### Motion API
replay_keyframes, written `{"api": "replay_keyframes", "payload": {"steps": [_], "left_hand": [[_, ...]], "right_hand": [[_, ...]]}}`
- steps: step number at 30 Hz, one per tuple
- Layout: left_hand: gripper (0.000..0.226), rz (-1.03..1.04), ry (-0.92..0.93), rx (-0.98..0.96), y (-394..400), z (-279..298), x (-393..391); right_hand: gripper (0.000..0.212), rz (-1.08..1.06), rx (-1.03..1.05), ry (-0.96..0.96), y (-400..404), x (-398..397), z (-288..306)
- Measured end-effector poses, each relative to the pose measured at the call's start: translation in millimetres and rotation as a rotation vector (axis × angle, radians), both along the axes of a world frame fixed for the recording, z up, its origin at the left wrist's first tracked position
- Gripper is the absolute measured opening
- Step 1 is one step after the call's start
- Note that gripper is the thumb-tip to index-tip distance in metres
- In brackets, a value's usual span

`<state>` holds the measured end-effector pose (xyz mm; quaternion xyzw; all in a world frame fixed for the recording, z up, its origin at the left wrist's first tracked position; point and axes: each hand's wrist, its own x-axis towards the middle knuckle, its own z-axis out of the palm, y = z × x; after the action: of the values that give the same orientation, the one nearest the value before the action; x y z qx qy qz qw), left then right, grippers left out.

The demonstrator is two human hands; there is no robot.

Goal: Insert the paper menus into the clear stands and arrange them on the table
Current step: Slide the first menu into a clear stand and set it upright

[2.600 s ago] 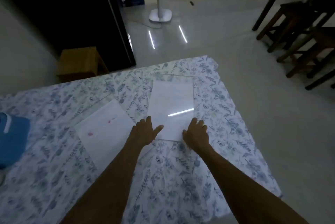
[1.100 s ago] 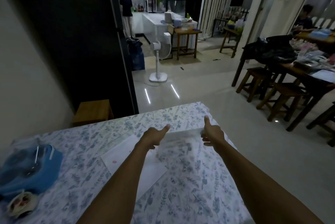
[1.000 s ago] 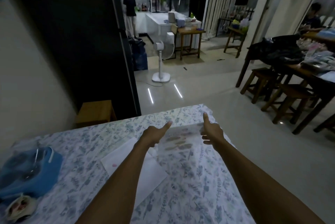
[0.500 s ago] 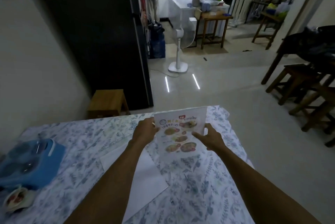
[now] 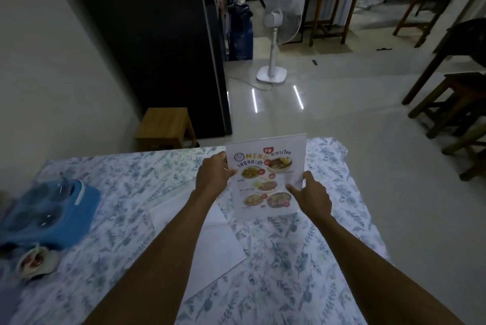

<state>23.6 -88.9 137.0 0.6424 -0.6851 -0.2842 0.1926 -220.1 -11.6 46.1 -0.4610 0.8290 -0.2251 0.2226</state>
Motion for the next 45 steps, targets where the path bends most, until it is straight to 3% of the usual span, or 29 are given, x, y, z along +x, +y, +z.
{"api": "replay_keyframes", "payload": {"steps": [19,28,39,45], "left_hand": [[0.034,0.024,-0.039,-0.024,12,1,-3],[0.039,0.037,0.045,0.022,24,3,12],[0.041,0.025,0.032,0.091,57,-5,74],[0.04,0.046,-0.032,0.155,81,-41,129]], "right_hand": [[0.056,-0.008,-0.007,0.028,3,0,-1],[0.06,-0.053,0.027,0.016,17,-3,3],[0.028,-0.044,0.06,0.055,50,57,19],[0.03,0.025,0.129,0.027,67,117,2]]}}
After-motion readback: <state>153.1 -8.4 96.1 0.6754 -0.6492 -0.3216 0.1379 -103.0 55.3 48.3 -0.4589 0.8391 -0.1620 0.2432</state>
